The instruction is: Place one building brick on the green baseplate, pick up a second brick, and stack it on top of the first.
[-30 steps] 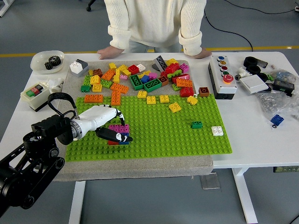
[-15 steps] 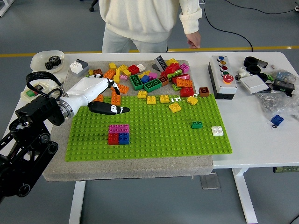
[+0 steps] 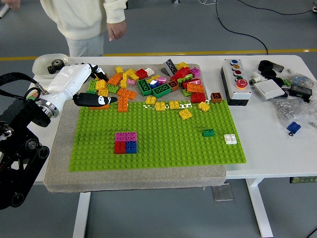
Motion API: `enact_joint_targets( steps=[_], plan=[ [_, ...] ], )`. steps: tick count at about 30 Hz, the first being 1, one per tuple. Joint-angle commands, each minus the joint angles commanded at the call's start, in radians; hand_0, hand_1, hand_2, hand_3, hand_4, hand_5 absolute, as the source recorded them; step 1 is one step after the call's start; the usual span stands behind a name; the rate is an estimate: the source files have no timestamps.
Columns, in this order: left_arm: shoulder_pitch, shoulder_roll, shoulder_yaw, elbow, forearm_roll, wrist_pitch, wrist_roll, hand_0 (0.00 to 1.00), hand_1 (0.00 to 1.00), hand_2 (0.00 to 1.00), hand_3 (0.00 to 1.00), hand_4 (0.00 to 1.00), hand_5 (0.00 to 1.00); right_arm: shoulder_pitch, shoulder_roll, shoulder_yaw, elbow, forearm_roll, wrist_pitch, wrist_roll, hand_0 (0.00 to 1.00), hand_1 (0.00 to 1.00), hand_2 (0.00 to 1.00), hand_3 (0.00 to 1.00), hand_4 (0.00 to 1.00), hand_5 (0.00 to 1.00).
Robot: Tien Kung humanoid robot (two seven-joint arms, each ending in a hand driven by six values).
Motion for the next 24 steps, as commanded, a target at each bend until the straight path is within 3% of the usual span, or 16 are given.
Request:
enact_joint_targets(
  steps=[4, 5, 10, 11, 16, 17, 20, 23, 24],
  plan=[
    [0.022, 0.009, -0.012, -0.013, 0.0, 0.016, -0.018, 0.707, 0.608, 0.558, 0.517, 0.998, 0.285, 0.0, 0.004, -0.001, 0.0, 0.0, 0.0, 0.0, 0.741, 0.641, 0.709, 0.591, 0.832, 0.413],
    [0.027, 0.01, -0.017, -0.015, 0.0, 0.023, -0.024, 0.694, 0.597, 0.534, 0.531, 0.998, 0.205, 0.001, 0.004, 0.0, 0.0, 0.0, -0.001, 0.0, 0.741, 0.641, 0.709, 0.59, 0.832, 0.414],
    [0.057, 0.017, -0.052, -0.026, -0.003, 0.084, -0.066, 0.694, 0.597, 0.534, 0.531, 0.998, 0.205, 0.001, 0.006, -0.005, 0.0, 0.0, -0.002, 0.0, 0.741, 0.641, 0.709, 0.59, 0.832, 0.414],
    [0.063, 0.019, -0.057, -0.028, -0.007, 0.095, -0.075, 0.685, 0.599, 0.562, 0.694, 0.998, 0.16, 0.0, 0.006, -0.005, 0.0, 0.0, -0.002, -0.001, 0.741, 0.641, 0.71, 0.59, 0.831, 0.414],
    [0.088, 0.025, -0.083, -0.044, -0.019, 0.122, -0.096, 0.685, 0.599, 0.562, 0.694, 0.998, 0.16, -0.003, 0.009, -0.008, 0.0, 0.0, -0.002, -0.001, 0.741, 0.641, 0.71, 0.59, 0.831, 0.414],
    [0.093, 0.027, -0.087, -0.048, -0.022, 0.125, -0.1, 0.75, 0.676, 0.71, 0.763, 0.998, 0.137, -0.002, 0.009, -0.009, 0.0, 0.0, -0.003, 0.0, 0.741, 0.641, 0.709, 0.592, 0.831, 0.415],
    [0.101, 0.03, -0.091, -0.052, -0.029, 0.128, -0.108, 0.75, 0.676, 0.71, 0.763, 0.998, 0.137, -0.001, 0.009, -0.01, 0.0, 0.0, -0.003, 0.0, 0.741, 0.641, 0.709, 0.592, 0.831, 0.415],
    [0.108, 0.033, -0.093, -0.062, -0.026, 0.095, -0.11, 0.75, 0.676, 0.71, 0.763, 0.998, 0.137, 0.001, 0.01, -0.013, 0.0, 0.0, -0.003, 0.001, 0.741, 0.641, 0.709, 0.592, 0.831, 0.415],
    [0.109, 0.033, -0.094, -0.064, -0.024, 0.091, -0.109, 0.866, 0.753, 0.776, 0.824, 0.998, 0.101, 0.001, 0.01, -0.013, 0.0, 0.0, -0.003, 0.001, 0.741, 0.642, 0.71, 0.593, 0.831, 0.415]
  ],
)
